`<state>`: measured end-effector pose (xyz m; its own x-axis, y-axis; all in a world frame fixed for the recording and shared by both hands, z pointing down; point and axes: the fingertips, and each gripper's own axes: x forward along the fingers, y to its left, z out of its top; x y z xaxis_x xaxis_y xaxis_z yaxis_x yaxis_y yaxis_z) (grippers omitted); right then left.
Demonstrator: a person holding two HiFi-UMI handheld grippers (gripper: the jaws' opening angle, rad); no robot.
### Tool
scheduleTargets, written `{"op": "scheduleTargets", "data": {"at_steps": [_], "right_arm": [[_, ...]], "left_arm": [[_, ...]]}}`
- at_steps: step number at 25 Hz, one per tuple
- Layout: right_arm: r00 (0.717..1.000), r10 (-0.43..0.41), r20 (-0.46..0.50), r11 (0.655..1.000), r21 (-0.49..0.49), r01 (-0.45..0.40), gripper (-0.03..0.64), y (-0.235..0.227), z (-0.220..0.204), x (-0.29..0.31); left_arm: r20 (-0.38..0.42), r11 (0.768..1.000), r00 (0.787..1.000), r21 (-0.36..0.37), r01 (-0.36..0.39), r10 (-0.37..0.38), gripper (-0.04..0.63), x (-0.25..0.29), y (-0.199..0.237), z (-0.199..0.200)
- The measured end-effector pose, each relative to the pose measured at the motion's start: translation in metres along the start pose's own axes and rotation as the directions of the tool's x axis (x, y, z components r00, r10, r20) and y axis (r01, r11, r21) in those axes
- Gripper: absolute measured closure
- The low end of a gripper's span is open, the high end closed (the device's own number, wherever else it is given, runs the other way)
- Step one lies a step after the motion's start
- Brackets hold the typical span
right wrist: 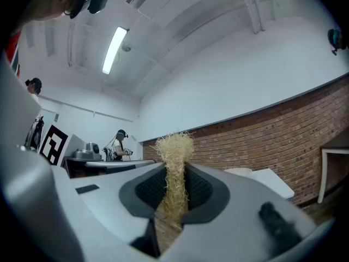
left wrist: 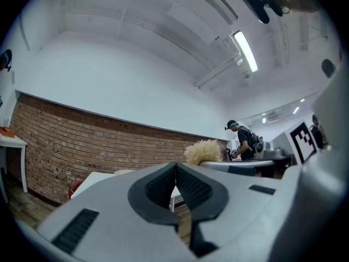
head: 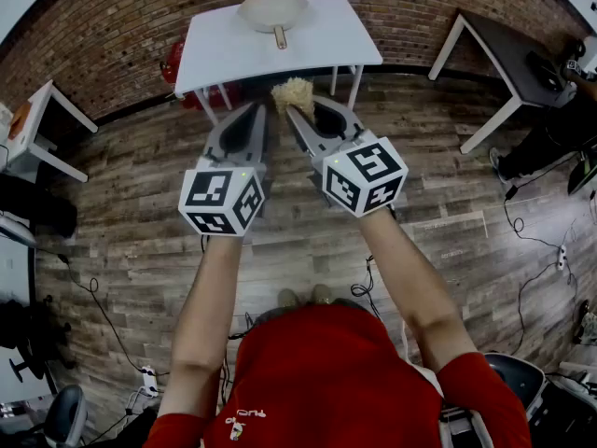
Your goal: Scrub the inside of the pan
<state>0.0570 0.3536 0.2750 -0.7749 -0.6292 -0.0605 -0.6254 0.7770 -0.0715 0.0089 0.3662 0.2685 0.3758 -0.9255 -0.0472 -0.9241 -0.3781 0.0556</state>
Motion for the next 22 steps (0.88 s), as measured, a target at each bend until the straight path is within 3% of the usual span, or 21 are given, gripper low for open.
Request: {"op": "scheduleTargets", "data": {"at_steps": [13,22], "right_arm": [[1.000,0.012,0.006,1.000,0.012,-0.012,0.531,-0.003,-0.001,0.002],[1.000,0.014,-0.003,1.000,0.021,-0.014,0.531,-0.037,0.000,-0.010]], "left_arm": [[0.000,1.000,1.000,-0.013,-0.016,0.016,0.580,0.005,0.005,-0.003],[0.007,0.999,0.999,-0.005,-0.037,0.037,0.580,0.030,-0.011,-0.007]]}}
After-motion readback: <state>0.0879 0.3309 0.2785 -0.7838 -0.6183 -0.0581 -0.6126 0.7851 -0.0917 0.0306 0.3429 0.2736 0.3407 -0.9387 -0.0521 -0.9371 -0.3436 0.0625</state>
